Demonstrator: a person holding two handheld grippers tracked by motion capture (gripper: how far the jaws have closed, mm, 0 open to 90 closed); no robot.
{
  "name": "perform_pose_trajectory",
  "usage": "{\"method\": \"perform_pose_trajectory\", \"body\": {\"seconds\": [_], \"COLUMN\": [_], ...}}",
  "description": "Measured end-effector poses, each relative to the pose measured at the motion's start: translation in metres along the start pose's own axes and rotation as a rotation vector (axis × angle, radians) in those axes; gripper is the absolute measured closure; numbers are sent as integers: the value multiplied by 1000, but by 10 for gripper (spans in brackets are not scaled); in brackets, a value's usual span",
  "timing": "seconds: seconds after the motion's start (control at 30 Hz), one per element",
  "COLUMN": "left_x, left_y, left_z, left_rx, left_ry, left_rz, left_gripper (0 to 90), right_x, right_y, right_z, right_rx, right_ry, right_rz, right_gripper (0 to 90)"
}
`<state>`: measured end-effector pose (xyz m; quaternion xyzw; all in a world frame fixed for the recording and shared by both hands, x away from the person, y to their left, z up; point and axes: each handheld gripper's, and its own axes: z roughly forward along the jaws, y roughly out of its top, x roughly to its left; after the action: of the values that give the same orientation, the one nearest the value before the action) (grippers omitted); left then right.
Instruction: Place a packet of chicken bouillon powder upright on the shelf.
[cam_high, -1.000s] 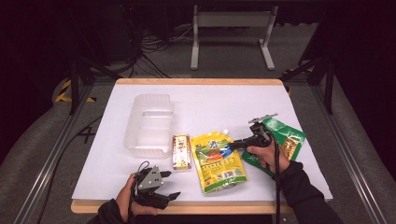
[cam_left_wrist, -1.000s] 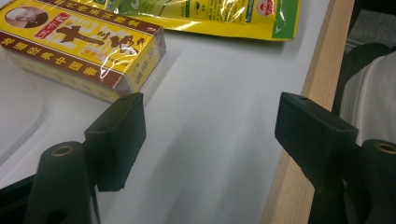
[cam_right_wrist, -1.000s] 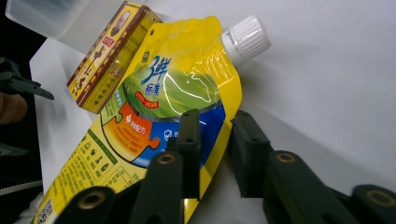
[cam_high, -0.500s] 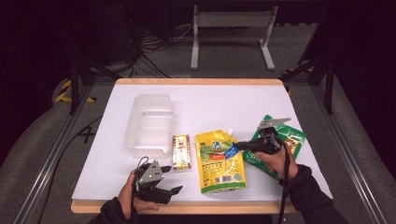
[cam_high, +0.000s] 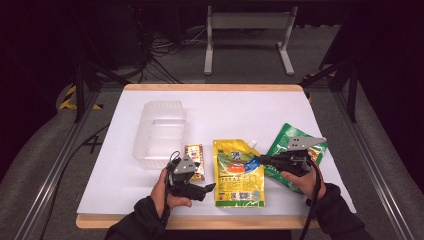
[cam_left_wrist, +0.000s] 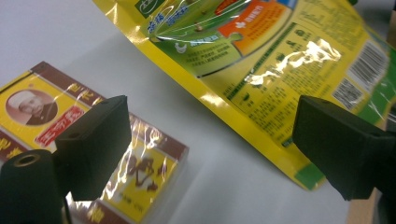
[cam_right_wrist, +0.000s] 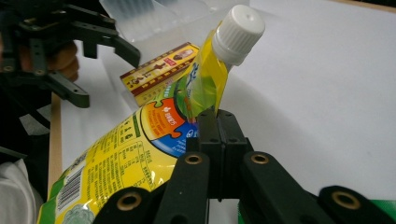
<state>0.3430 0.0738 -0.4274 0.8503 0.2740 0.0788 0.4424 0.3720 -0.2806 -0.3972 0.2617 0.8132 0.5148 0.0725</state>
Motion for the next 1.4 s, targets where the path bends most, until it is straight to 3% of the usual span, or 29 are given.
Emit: {"method": "perform_pose_trajectory", "body": {"seconds": [0.1,0.17,0.27,0.5,0.53,0.57,0.67,0.87,0.9,0.97,1.03,1.07,1.2,1.4], "left_x": [2,6,10,11,11,13,16,16,15,12,14,17,19,17], "left_y": [8,10,13,19,19,21,22,28,29,32,32,32,33,37], "left_z": [12,21,27,22,22,23,23,18,16,13,8,4,-3,-9], "left_rx": [-11,-5,-14,-63,-63,-74,-84,-132,-143,-166,-188,-213,-245,-266], "left_ry": [-20,-47,-71,-85,-85,-89,-92,-151,-165,-139,-130,-146,-148,-165], "left_rz": [9,-14,-18,7,7,-26,-42,-28,1,20,14,3,22,65], "left_gripper": [117,116,123,296,287,250,186,154,180,254,373,439,673,810], "right_x": [4,7,10,13,14,15,18,22,23,26,26,25,21,17], "right_y": [-1,1,3,6,6,7,9,15,16,17,17,18,17,17], "right_z": [-7,-9,-10,-12,-12,-12,-14,-20,-21,-23,-25,-26,-28,-29], "right_rx": [-45,-52,-76,-104,-105,-116,-119,-157,-164,-166,-170,-171,-162,-162], "right_ry": [28,29,41,52,50,54,54,69,71,64,61,56,35,34], "right_rz": [-28,-52,-69,-89,-94,-105,-121,-137,-144,-161,-157,-154,-140,-128], "right_gripper": [900,900,900,900,900,900,900,900,900,900,900,900,900,900]}}
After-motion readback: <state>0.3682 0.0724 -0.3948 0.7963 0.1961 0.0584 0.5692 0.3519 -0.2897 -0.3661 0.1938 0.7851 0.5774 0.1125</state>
